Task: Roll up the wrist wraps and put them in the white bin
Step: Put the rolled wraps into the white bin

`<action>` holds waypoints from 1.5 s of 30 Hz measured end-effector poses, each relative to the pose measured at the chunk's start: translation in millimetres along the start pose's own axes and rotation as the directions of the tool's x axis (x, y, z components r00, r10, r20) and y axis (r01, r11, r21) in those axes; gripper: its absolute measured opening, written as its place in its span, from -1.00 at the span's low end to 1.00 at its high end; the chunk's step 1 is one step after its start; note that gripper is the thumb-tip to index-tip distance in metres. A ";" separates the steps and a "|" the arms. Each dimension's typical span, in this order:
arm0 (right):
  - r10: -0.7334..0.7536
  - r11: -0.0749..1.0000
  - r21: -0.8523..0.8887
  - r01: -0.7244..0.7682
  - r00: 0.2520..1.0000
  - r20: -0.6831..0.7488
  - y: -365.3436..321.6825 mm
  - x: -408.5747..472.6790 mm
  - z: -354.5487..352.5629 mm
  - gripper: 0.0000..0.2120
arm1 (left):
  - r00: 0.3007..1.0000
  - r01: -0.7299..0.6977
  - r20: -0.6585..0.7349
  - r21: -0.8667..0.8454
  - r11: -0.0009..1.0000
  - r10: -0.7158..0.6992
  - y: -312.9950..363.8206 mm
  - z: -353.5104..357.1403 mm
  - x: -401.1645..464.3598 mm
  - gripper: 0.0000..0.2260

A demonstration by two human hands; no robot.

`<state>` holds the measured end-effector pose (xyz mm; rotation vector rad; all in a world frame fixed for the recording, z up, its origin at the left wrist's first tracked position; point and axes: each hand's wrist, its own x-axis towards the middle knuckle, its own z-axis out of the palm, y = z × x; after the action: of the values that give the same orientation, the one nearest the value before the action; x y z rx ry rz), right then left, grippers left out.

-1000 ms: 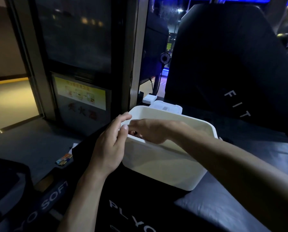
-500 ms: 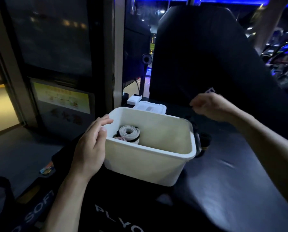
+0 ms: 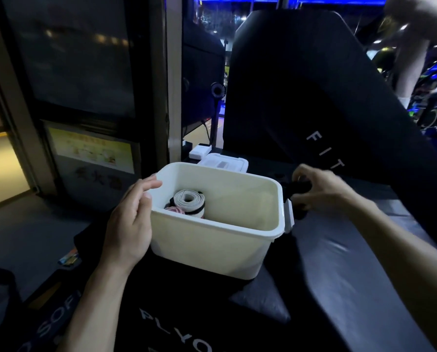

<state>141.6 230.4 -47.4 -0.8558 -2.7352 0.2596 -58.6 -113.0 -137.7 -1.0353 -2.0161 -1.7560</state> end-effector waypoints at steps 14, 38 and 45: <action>-0.424 0.903 0.024 0.429 0.882 0.203 -152.1 22.7 -5.8 -0.59 | 1.000 -0.010 -0.008 -0.005 1.000 0.009 4.6 -1.0 0.7 -0.70; -0.188 0.969 -0.026 0.245 0.802 0.568 -145.9 41.2 37.2 -0.29 | 1.000 0.017 -0.014 0.035 0.999 -0.017 4.8 -1.8 0.3 -0.70; -0.157 0.984 0.027 0.175 0.793 0.588 -151.3 41.9 36.1 -0.58 | 1.000 -0.002 -0.028 0.054 0.999 0.003 3.4 0.2 1.4 -0.68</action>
<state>17.2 128.8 -36.2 -0.6014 -3.3760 0.5299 -57.3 -112.3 -134.3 -0.9912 -2.0328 -1.6952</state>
